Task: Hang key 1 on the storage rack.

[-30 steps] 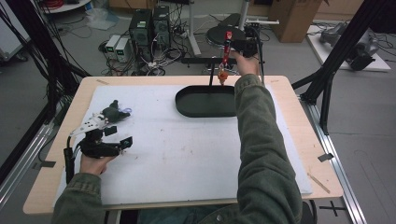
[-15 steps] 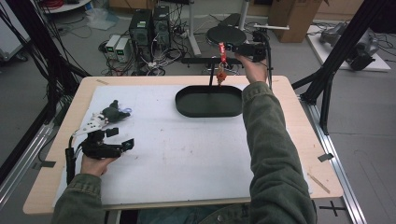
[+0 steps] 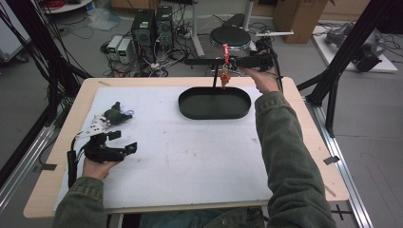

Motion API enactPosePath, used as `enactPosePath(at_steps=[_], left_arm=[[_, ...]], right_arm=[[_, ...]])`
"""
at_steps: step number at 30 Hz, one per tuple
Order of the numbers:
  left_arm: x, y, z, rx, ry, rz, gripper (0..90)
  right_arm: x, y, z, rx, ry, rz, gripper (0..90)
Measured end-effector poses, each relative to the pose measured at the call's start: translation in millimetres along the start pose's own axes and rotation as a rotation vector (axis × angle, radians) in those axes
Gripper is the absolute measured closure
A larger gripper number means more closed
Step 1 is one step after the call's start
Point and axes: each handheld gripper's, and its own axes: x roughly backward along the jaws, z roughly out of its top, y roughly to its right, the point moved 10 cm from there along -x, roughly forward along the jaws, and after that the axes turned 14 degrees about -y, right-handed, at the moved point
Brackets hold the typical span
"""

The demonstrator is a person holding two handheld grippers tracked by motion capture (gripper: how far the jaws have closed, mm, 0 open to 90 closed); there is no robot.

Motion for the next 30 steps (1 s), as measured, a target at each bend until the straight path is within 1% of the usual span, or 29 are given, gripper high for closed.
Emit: enactPosePath(at_steps=[2,4,5,7,9,11,12,13,15,19,21,23,25,27,28,30], left_arm=[[0.2,-0.6,-0.1,0.0,-0.001,0.002,1.7],[0.2,-0.8,-0.3,-0.001,-0.003,0.004,1.7],[0.1,-0.7,-0.4,-0.001,-0.004,0.003,1.7],[0.1,-0.8,-0.4,-0.002,-0.005,0.006,1.7],[0.2,-1.1,-0.5,0.0,-0.005,0.007,1.7],[0.6,-0.7,-0.2,0.004,-0.001,0.006,1.7],[0.8,-0.6,0.0,0.004,0.0,0.006,1.7],[0.9,-0.5,-0.1,0.003,-0.001,0.006,1.7],[0.9,-0.7,-0.4,0.005,-0.004,0.008,1.7],[1.8,-1.4,-0.3,0.008,-0.006,0.006,1.7],[2.0,-1.6,-0.3,0.011,-0.006,0.005,1.7],[1.8,-2.0,-0.6,0.016,-0.008,0.009,1.7],[1.8,-2.1,-1.1,0.015,-0.011,0.009,1.7],[2.0,-2.0,-0.9,0.013,-0.009,0.012,1.7],[2.1,-2.0,-0.8,0.013,-0.008,0.012,1.7],[2.0,-2.2,-1.1,0.016,-0.011,0.01,1.7]], right_arm=[[2.3,-1.8,-2.6,0.025,0.002,-0.019,0.3],[4.6,-4.8,-5.6,0.044,-0.012,-0.023,0.3],[7.0,-6.3,-6.0,0.053,-0.002,-0.026,0.4],[11.3,-10.9,-8.7,0.058,0.017,-0.01,0.4],[12.8,-12.0,-13.8,0.066,0.022,-0.01,0.4],[13.2,-14.0,-20.3,0.071,-0.006,-0.004,0.4],[14.2,-15.0,-22.1,0.08,-0.013,-0.011,0.4],[16.2,-16.7,-22.5,0.093,-0.003,-0.016,0.4],[20.7,-20.0,-24.4,0.106,0.019,-0.007,0.4],[23.6,-17.7,-35.5,0.105,0.006,-0.006,0.4],[25.2,-15.1,-40.5,0.107,0.018,-0.017,0.4],[26.2,-12.4,-47.4,0.097,0.016,-0.014,0.4],[26.1,-9.4,-55.3,0.097,-0.007,-0.022,0.4],[28.2,-9.0,-61.4,0.1,0.011,-0.016,0.4],[28.9,-9.4,-65.8,0.089,0.01,-0.012,0.4],[28.9,-9.2,-74.5,0.107,0.01,-0.013,0.4]])
